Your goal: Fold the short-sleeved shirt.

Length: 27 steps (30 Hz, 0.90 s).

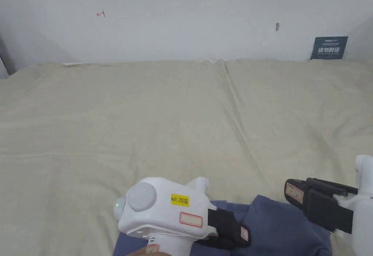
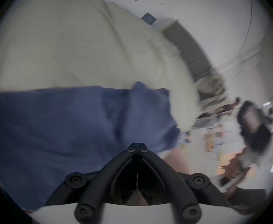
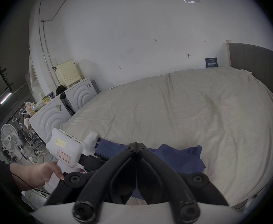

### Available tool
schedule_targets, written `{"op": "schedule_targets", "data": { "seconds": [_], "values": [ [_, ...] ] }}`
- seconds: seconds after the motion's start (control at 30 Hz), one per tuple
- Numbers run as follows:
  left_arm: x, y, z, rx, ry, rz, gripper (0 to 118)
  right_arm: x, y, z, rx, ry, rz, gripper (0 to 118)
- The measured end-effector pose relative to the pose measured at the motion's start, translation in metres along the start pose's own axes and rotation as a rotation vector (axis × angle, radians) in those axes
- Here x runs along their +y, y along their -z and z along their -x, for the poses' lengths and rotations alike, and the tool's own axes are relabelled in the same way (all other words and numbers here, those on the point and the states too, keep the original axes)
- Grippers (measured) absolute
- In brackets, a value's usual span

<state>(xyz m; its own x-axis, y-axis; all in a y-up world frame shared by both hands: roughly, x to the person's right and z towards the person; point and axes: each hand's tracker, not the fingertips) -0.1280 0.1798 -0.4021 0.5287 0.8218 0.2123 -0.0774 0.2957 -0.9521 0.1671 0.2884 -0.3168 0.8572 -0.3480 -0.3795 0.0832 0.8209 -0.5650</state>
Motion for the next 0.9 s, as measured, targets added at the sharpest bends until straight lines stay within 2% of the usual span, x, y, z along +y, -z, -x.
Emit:
{"op": "schedule_targets", "data": {
  "seconds": [0.07, 0.13, 0.2, 0.3, 0.33, 0.37, 0.4, 0.43, 0.47, 0.5, 0.67, 0.73, 0.83, 0.87, 0.9],
  "values": [
    [-0.001, -0.026, -0.005, 0.003, 0.039, -0.084, 0, 0.001, 0.000, 0.001, 0.007, 0.004, -0.006, 0],
    [0.001, -0.061, -0.003, 0.087, 0.062, -0.154, 0, 0.002, -0.001, 0.001, 0.013, 0.009, -0.012, 0],
    [0.004, -0.097, 0.011, 0.188, 0.042, -0.206, 0, 0.003, -0.003, 0.001, 0.013, 0.005, -0.012, 0],
    [0.004, -0.146, 0.049, 0.230, -0.035, -0.223, 3, 0.003, -0.002, 0.001, 0.004, -0.012, -0.004, 0],
    [0.002, -0.158, 0.062, 0.233, -0.076, -0.217, 18, 0.003, -0.001, 0.000, 0.003, -0.015, 0.000, 0],
    [0.000, -0.167, 0.076, 0.242, -0.113, -0.206, 45, 0.003, 0.001, 0.000, 0.002, -0.015, 0.004, 0],
    [-0.004, -0.172, 0.084, 0.251, -0.118, -0.196, 89, 0.003, 0.002, 0.001, 0.001, -0.013, 0.007, 0],
    [-0.007, -0.175, 0.096, 0.256, -0.112, -0.187, 116, 0.003, 0.004, 0.001, 0.003, -0.004, 0.012, 0],
    [-0.008, -0.180, 0.109, 0.257, -0.100, -0.263, 118, 0.003, 0.005, 0.001, 0.011, 0.009, 0.017, 0],
    [-0.010, -0.177, 0.120, 0.224, -0.142, -0.191, 118, 0.003, 0.006, 0.002, 0.021, 0.020, 0.020, 0],
    [-0.021, -0.151, 0.154, 0.100, -0.186, -0.156, 118, 0.004, 0.010, 0.012, 0.013, -0.016, 0.034, 0],
    [-0.019, -0.145, 0.152, 0.006, -0.159, -0.211, 118, 0.005, 0.011, 0.015, 0.018, -0.021, 0.040, 0],
    [-0.015, -0.118, 0.154, -0.214, -0.295, -0.138, 118, 0.006, 0.014, 0.016, 0.020, -0.022, 0.049, 0],
    [-0.018, -0.107, 0.153, -0.186, -0.323, -0.083, 118, 0.006, 0.015, 0.016, 0.020, -0.024, 0.050, 0],
    [-0.019, -0.105, 0.149, -0.141, -0.264, -0.105, 118, 0.006, 0.015, 0.017, 0.019, -0.025, 0.051, 0]
  ]
}}
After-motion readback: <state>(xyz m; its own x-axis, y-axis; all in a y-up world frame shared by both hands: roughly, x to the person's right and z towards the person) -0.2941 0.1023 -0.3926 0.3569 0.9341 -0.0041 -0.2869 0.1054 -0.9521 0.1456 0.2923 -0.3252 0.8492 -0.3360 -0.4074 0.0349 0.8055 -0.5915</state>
